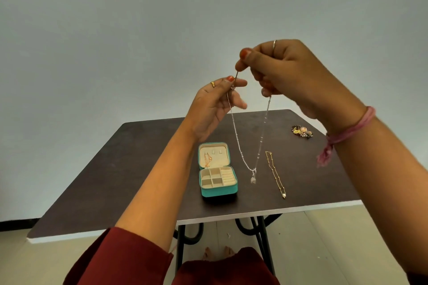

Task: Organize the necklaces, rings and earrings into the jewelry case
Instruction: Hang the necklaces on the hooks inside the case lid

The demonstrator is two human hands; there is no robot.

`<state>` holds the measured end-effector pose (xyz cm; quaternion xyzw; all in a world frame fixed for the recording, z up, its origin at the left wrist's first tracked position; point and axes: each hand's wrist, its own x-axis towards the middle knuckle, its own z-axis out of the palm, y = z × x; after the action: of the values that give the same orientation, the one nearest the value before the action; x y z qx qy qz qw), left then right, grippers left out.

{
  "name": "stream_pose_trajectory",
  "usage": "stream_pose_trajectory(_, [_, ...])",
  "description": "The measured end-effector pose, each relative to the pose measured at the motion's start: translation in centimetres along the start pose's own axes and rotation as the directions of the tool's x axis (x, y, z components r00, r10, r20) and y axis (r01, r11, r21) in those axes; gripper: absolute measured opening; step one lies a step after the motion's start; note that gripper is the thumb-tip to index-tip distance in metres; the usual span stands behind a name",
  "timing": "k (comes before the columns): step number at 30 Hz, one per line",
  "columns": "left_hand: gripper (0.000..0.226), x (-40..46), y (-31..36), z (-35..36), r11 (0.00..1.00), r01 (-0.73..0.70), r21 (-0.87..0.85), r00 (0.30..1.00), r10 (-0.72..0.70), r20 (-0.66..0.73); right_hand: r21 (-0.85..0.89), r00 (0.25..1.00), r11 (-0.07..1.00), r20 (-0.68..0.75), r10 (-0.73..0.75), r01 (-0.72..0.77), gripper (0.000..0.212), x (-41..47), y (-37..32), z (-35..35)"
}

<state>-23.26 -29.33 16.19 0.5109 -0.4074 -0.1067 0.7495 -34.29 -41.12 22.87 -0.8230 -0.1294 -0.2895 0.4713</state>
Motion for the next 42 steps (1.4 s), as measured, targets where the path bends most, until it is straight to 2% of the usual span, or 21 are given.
stream_pose_trajectory(3, [0.034,-0.2,-0.2,-0.1,0.986,0.061,-0.153,0.996,-0.049,0.081,0.187,0.996,0.978,0.0,0.09,-0.088,0.026,0.9,1.2,-0.3])
stream_pose_trajectory(6, [0.039,-0.2,-0.2,-0.1,0.948,0.123,-0.293,0.986,-0.083,0.145,0.401,0.98,0.897,0.014,0.196,-0.185,0.024,1.4,3.2,-0.2])
stream_pose_trajectory(8, [0.039,-0.2,0.1,-0.2,0.915,0.135,-0.379,0.985,-0.084,0.149,0.454,0.972,0.863,0.032,0.235,-0.223,0.024,1.3,4.9,0.0])
stream_pose_trajectory(14, [0.033,0.1,0.9,-1.1,0.819,0.07,-0.57,0.997,-0.034,0.074,0.366,0.978,0.908,0.037,0.206,-0.205,0.026,-0.7,9.2,2.1])
stream_pose_trajectory(19, [0.03,0.6,0.9,-1.6,0.776,-0.039,-0.629,0.998,0.003,-0.059,0.137,0.995,0.985,0.031,0.098,-0.101,0.023,-2.8,10.5,4.2])
stream_pose_trajectory(25, [0.026,0.6,0.0,-1.0,0.82,-0.128,-0.557,0.975,0.002,-0.22,-0.17,0.999,0.985,0.047,-0.027,0.035,0.022,-4.1,9.5,5.5])
stream_pose_trajectory(28, [0.025,0.8,-0.3,-0.9,0.831,-0.177,-0.527,0.959,0.025,-0.281,-0.295,0.99,0.954,0.143,-0.01,0.052,0.024,-4.1,9.0,5.7])
stream_pose_trajectory(31, [0.027,1.0,-0.9,-1.1,0.918,-0.147,-0.368,0.953,0.032,-0.302,-0.376,0.978,0.921,0.208,-0.027,0.106,0.023,-4.1,8.3,5.4])
stream_pose_trajectory(33, [0.029,0.7,-1.3,-1.1,0.982,-0.069,-0.178,0.965,0.02,-0.263,-0.356,0.983,0.927,0.173,-0.062,0.121,0.023,-4.0,7.4,4.7])
stream_pose_trajectory(35, [0.029,0.3,-1.7,-1.1,0.999,0.01,-0.047,0.982,-0.019,-0.19,-0.29,0.989,0.951,0.128,-0.073,0.107,0.021,-3.6,6.8,4.0])
stream_pose_trajectory(38, [0.026,-0.2,-2.3,-1.1,0.995,0.101,0.0,0.988,-0.1,-0.118,-0.073,0.994,0.997,0.103,-0.023,0.031,0.02,-2.6,6.0,3.0])
stream_pose_trajectory(42, [0.022,-0.3,-2.9,-1.2,0.986,0.167,-0.017,0.985,-0.167,-0.044,0.198,0.992,0.978,0.114,0.048,-0.07,0.024,-1.8,5.7,1.9])
